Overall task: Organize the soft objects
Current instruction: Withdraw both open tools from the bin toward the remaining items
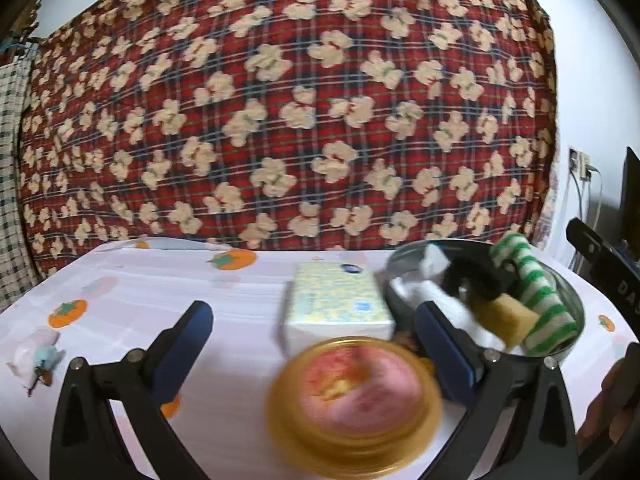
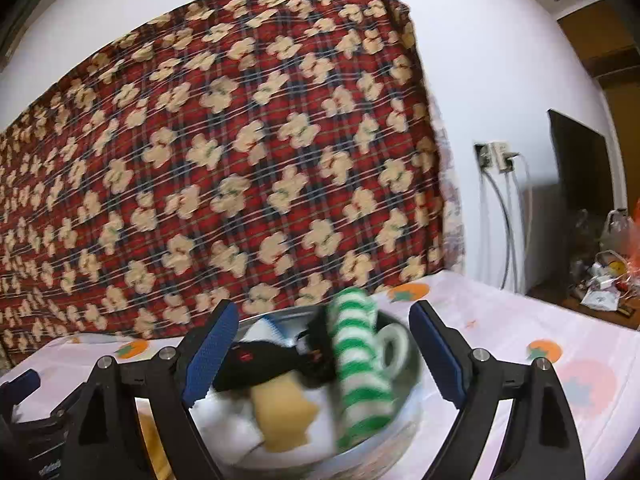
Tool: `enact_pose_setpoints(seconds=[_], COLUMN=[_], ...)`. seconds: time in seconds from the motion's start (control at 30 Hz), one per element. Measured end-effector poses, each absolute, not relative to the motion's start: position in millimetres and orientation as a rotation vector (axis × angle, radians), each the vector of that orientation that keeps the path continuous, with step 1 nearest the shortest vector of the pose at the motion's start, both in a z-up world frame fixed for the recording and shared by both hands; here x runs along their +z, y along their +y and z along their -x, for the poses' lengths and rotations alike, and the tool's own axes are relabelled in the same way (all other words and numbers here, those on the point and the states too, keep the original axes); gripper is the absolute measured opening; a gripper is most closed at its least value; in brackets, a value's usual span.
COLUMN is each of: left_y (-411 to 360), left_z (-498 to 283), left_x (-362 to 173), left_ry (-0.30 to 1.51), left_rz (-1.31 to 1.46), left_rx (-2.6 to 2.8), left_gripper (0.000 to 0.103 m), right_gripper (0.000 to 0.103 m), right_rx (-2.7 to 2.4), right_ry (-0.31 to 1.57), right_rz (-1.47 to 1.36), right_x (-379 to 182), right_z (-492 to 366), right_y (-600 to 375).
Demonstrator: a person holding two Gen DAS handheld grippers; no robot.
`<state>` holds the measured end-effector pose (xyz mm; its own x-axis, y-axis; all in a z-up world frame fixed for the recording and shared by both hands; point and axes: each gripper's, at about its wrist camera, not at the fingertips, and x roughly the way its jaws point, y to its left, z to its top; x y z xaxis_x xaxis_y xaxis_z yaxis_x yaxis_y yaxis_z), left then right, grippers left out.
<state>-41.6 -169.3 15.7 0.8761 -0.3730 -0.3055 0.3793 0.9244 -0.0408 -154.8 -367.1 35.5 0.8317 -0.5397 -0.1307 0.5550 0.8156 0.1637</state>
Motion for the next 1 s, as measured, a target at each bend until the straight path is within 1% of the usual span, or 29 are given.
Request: enact_pose_setpoints(seconds=[0.37,1.0], left_y=[-104.9,23.0], left_z=[21.0,-22.6], left_x=[13.7,2.6], left_ry=[0.309,0.388], left_rz=[0.001,0.092], left_rx=[-0.283,-0.074], left_gripper=[0.103,0.102], right_gripper=[0.089,0.089], right_rx=[-0.471,-0.228], right_ry=[0.093,0.155], right_rz=[-0.185,-0.182], right_x=[32.0,23.5], right_z=[126.5,64.3], right_y=[-298.8,-178.1])
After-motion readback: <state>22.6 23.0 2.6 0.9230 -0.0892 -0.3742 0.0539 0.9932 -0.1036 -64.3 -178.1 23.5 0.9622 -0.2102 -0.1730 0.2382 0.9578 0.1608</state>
